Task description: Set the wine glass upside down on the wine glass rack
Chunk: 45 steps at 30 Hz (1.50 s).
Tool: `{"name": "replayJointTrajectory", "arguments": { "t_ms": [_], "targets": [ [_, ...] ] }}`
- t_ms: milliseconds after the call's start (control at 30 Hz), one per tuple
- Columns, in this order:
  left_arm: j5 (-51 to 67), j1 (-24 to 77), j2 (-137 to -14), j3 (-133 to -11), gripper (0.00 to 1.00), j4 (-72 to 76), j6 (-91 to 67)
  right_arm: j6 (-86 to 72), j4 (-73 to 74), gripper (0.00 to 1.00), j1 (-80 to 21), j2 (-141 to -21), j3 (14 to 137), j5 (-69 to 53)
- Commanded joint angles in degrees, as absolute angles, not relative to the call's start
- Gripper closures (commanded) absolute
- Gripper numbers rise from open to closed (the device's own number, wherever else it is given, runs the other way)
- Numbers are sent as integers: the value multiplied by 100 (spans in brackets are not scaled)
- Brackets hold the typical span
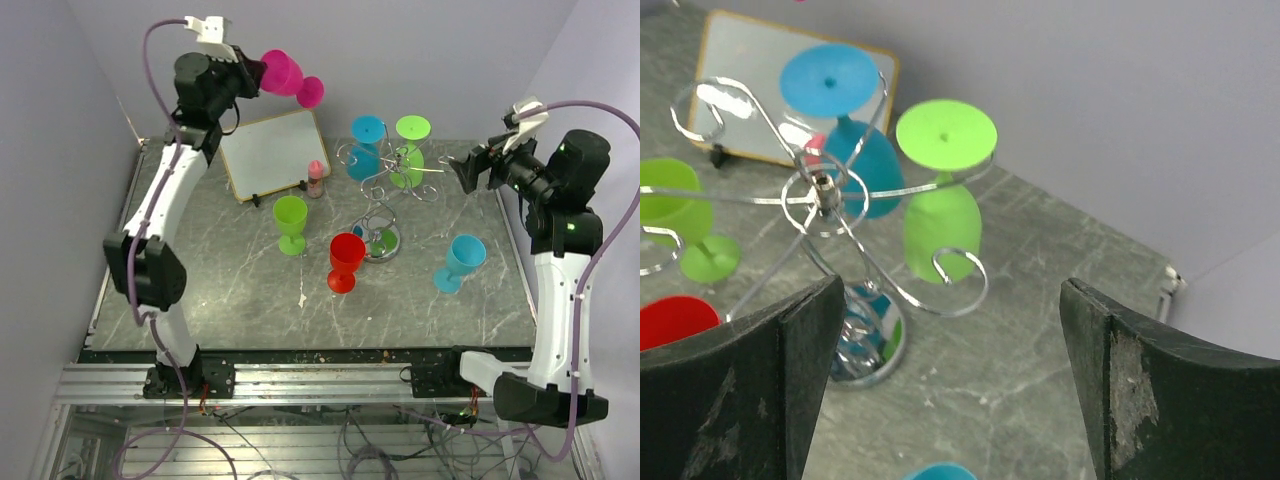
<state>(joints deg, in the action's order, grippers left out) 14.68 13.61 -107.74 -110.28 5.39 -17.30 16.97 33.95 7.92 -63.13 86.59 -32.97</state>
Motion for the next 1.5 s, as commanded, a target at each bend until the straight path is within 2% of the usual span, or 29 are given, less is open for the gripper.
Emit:
{"name": "replayJointTrajectory", "arguments": {
  "t_ms": [0,267,467,633,933,1333,1467],
  "targets": [
    [1772,1371,-9830,-10744,93,260,-1903,738,2592,14,788,-6588,9013,-3840],
    [2321,1379,-8508,-10111,93,-373,-1871,-853,1106,21,261,-7192,9067,-4476],
    [2781,1435,-7924,-10066,93,-570,-1726,-1062,1134,24,-1331,-7719,9363,-3963],
    [2891,1509,-7568,-9953,93,-688,-1402,-1640,978,27,-1864,-8151,9554,-4127],
    [3129,1642,-7409,-9765,93,-688,-1186,-1740,1148,32,-2522,-8680,9962,-4019],
    [3146,1731,-7394,-9809,93,-736,-860,-2192,1000,64,-2596,-9010,10129,-3860],
    [3171,1757,-7358,-9782,93,-773,-690,-2422,911,71,-2594,-9062,10159,-3927]
  ]
}}
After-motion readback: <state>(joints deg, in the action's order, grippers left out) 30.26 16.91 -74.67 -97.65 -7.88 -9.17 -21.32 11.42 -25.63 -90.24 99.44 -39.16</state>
